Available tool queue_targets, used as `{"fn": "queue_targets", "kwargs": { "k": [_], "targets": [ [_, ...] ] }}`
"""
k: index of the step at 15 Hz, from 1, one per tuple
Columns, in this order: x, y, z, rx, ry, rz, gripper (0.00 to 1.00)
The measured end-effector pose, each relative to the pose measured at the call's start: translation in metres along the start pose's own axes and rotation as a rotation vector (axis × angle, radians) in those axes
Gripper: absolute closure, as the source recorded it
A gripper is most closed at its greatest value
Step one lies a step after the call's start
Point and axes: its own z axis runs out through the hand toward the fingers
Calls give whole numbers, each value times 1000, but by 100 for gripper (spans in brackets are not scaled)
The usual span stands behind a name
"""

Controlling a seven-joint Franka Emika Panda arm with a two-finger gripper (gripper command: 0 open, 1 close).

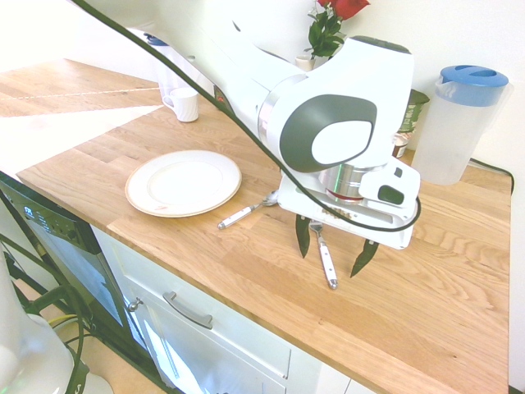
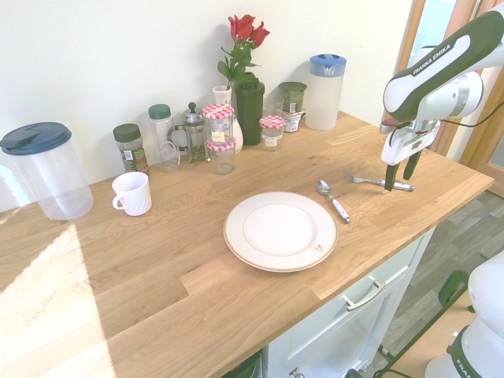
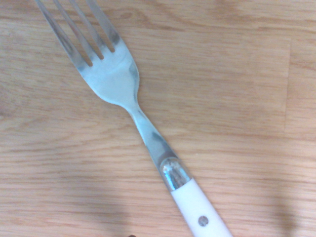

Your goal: Put the fork into the plate

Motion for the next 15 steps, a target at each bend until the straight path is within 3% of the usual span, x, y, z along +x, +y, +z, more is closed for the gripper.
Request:
{"fn": "queue_targets", "kwargs": {
  "k": [15],
  "targets": [
    [1, -3, 6, -4, -4, -6, 100]
  ]
}}
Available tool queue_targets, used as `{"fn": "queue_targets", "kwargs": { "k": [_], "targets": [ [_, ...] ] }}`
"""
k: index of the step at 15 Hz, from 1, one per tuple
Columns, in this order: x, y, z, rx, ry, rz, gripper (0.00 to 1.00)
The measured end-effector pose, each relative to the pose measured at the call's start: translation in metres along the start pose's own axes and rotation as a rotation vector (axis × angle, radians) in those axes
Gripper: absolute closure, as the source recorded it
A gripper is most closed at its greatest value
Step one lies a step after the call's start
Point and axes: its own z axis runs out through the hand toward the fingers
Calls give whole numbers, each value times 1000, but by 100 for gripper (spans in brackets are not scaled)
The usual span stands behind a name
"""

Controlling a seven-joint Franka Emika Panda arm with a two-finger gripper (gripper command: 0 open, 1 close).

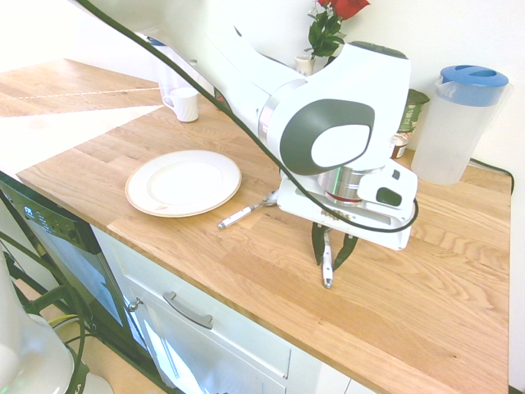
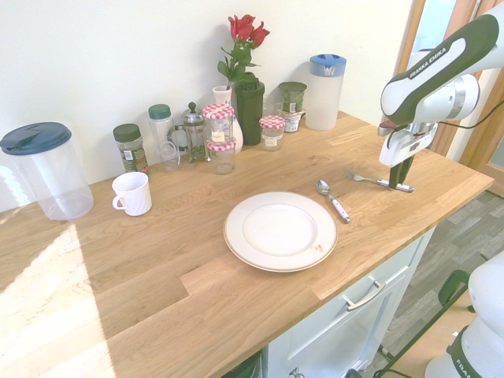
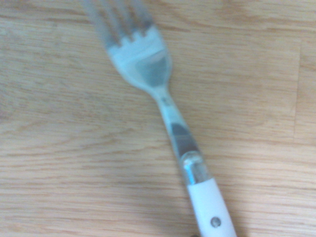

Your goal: Put the fork into the plate

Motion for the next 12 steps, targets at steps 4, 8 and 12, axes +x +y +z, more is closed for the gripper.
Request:
{"fn": "queue_targets", "kwargs": {
  "k": [4, 8, 12],
  "targets": [
    [0, -1, 0, 1, 0, -1, 100],
    [1, -12, -5, 26, 6, 1, 100],
    [11, -21, -31, 72, 40, 19, 100]
  ]
}}
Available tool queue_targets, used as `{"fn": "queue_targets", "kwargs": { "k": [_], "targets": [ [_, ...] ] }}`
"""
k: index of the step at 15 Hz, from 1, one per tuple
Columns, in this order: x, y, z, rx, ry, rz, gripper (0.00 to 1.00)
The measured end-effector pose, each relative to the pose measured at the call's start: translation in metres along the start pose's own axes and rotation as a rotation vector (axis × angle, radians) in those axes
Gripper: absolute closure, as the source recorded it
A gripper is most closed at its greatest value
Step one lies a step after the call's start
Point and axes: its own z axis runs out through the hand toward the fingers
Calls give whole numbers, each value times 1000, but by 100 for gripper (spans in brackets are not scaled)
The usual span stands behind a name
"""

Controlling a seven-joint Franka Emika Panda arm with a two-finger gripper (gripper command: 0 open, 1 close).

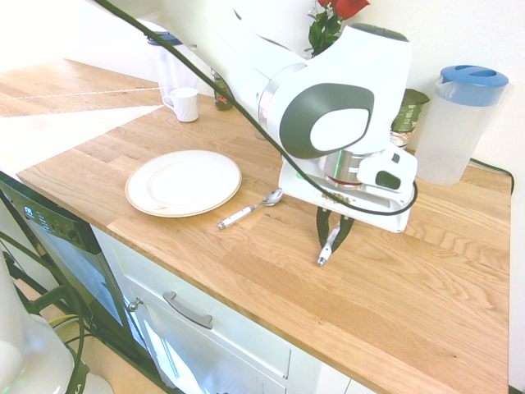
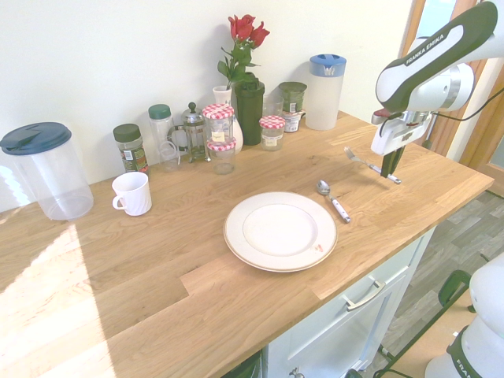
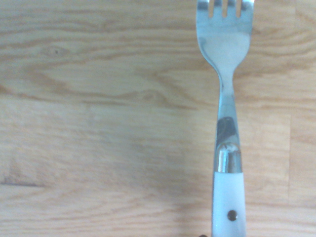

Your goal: Put the fork into the plate

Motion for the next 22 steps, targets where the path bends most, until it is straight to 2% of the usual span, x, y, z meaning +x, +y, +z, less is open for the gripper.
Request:
{"fn": "queue_targets", "kwargs": {
  "k": [3, 6, 11, 16, 18, 22],
  "targets": [
    [0, -30, -19, 35, 12, -36, 100],
    [-15, -84, -21, 55, 8, -104, 100],
    [-66, -188, -25, 81, -4, -215, 100],
    [-134, -265, -25, 82, -25, -343, 100],
    [-160, -277, -23, 71, -41, -387, 100],
    [-189, -255, -8, 37, -73, -404, 100]
  ]
}}
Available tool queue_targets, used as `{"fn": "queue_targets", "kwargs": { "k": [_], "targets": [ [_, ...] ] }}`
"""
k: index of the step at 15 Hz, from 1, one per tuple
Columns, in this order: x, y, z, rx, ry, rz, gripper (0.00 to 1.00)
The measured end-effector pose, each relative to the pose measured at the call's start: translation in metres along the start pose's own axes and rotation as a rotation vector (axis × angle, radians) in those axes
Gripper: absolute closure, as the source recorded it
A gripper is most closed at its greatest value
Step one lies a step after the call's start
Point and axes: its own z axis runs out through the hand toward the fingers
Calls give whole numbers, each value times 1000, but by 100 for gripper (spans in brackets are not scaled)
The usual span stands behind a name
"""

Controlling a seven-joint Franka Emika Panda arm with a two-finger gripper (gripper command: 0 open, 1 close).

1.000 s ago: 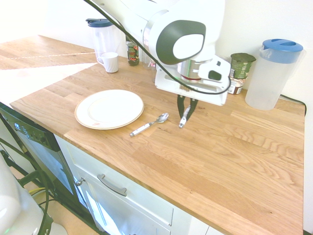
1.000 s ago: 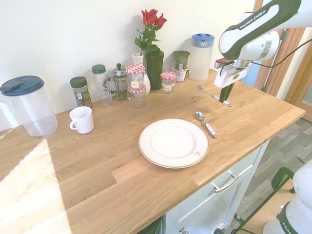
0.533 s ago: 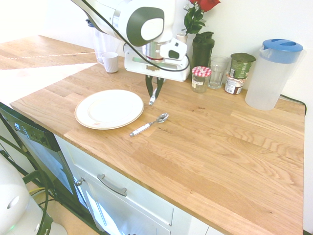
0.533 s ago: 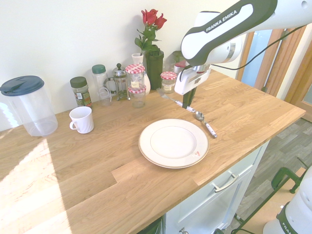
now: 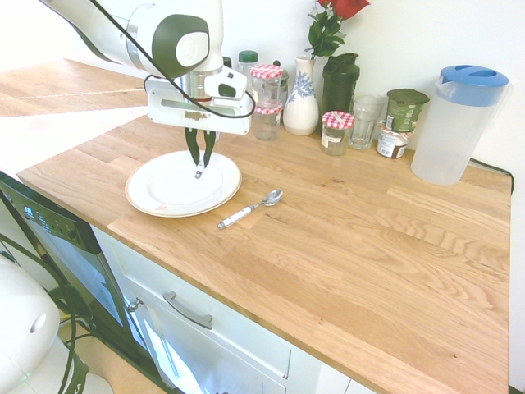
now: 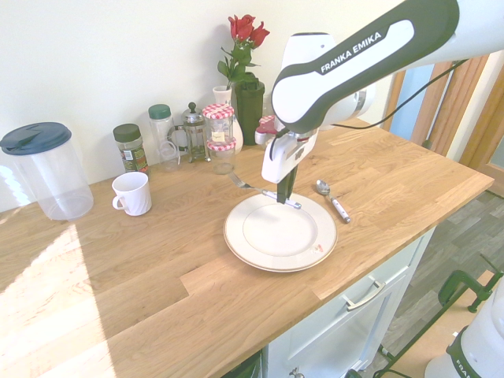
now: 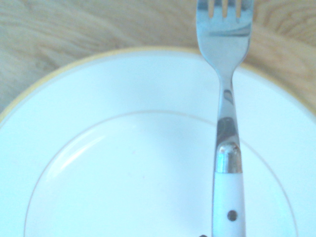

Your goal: Put the fork into the plate

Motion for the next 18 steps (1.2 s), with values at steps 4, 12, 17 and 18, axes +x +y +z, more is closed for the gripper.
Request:
{"fn": "queue_targets", "kwargs": {
  "k": [4, 12, 17, 18],
  "targets": [
    [-31, 3, 7, -9, -12, -20, 100],
    [-47, 17, 22, -27, -30, -13, 100],
    [-47, 19, 32, -35, -40, -11, 0],
    [-47, 20, 32, -35, -40, -10, 0]
  ]
}}
